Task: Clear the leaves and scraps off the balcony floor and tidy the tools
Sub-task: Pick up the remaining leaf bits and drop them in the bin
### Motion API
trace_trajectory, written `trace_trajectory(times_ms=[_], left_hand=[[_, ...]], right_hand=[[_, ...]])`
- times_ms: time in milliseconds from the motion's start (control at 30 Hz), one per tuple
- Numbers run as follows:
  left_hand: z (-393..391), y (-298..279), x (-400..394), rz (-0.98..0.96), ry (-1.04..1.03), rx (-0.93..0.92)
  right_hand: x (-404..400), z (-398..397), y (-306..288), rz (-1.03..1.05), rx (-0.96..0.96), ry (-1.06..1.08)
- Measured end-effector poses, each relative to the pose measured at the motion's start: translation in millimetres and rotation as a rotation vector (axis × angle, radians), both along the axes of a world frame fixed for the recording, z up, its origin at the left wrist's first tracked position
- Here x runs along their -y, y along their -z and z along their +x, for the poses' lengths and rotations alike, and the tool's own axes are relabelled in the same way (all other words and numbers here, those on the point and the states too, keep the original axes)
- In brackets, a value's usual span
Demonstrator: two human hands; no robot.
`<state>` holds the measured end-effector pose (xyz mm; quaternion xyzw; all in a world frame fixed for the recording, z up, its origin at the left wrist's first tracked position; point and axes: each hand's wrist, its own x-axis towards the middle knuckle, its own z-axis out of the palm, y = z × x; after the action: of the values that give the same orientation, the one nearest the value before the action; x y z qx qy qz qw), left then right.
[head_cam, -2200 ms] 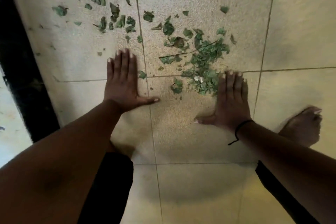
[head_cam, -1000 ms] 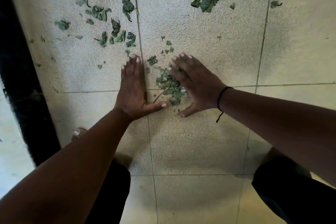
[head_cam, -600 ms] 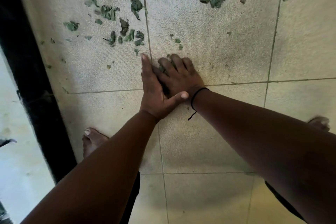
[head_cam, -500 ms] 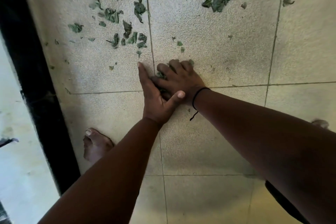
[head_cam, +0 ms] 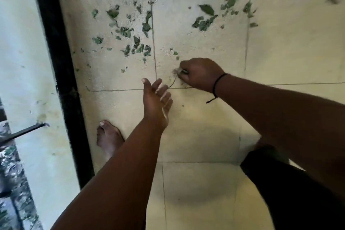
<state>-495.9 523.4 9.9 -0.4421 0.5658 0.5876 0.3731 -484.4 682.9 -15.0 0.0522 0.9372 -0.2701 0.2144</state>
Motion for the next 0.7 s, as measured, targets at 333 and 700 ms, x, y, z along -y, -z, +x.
trace_trajectory(times_ms=[333,700], left_hand=[[62,-277,-151,0.515,-0.003,0.419],[35,-581,-272,0.434,0.48,0.006]], right_hand=[[-75,119,-300,-0.231,-0.047,0.71],[-211,150,-584,-0.168,-0.375,0.766]])
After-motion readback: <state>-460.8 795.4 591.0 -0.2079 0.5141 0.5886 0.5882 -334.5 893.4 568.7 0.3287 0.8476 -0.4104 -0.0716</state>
